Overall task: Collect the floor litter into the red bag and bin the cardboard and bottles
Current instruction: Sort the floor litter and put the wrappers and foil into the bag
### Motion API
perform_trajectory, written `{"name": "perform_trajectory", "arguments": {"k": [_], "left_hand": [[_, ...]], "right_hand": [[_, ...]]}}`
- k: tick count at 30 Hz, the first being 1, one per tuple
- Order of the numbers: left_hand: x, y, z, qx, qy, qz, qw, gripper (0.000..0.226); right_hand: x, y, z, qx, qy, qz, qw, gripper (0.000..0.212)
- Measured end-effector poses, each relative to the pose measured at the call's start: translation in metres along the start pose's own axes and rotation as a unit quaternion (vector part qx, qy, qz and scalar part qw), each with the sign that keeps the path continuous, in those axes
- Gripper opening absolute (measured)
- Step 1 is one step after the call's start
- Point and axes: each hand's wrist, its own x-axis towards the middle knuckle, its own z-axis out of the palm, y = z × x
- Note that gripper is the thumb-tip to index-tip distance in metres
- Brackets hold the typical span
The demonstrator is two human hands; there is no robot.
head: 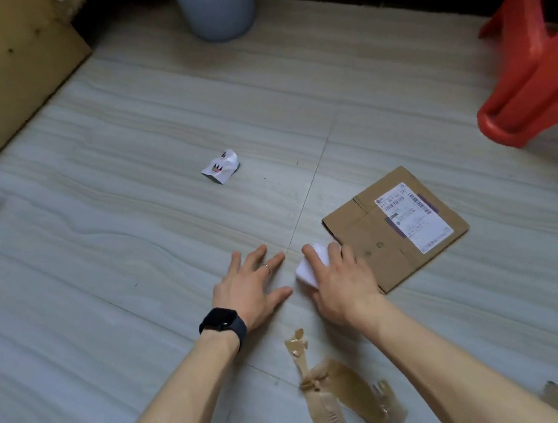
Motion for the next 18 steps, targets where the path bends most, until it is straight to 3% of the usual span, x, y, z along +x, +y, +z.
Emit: {"name": "perform_trajectory", "arguments": {"k": [3,7,12,15,18], "left_hand": [[0.019,-0.027,-0.018,-0.021,0.067,-0.005,0.998,0.048],[0.079,-0.055,-0.057,-0.009,0.116,-0.047,0.992,0.052],[0.153,-0.064,-0.093,0.045,0.097,-0.055,0.993,0.067],[0.187,-0.069,-0.081,0.037,0.057,-0.052,0.996,0.059],[0.191,-0.067,-0.069,-0.021,0.107,-0.034,0.993,0.046]], "right_hand": [[0.008,-0.002,0.009,-0.04,-0.007,0.011,0.999,0.069],[0.015,-0.005,0.014,-0.032,-0.002,0.017,0.999,0.059],[0.017,-0.004,0.014,-0.025,-0.006,0.031,0.999,0.057],[0.019,-0.003,0.02,-0.01,-0.001,0.033,0.999,0.057],[0.021,-0.001,0.021,0.001,0.011,0.036,0.999,0.056]]}}
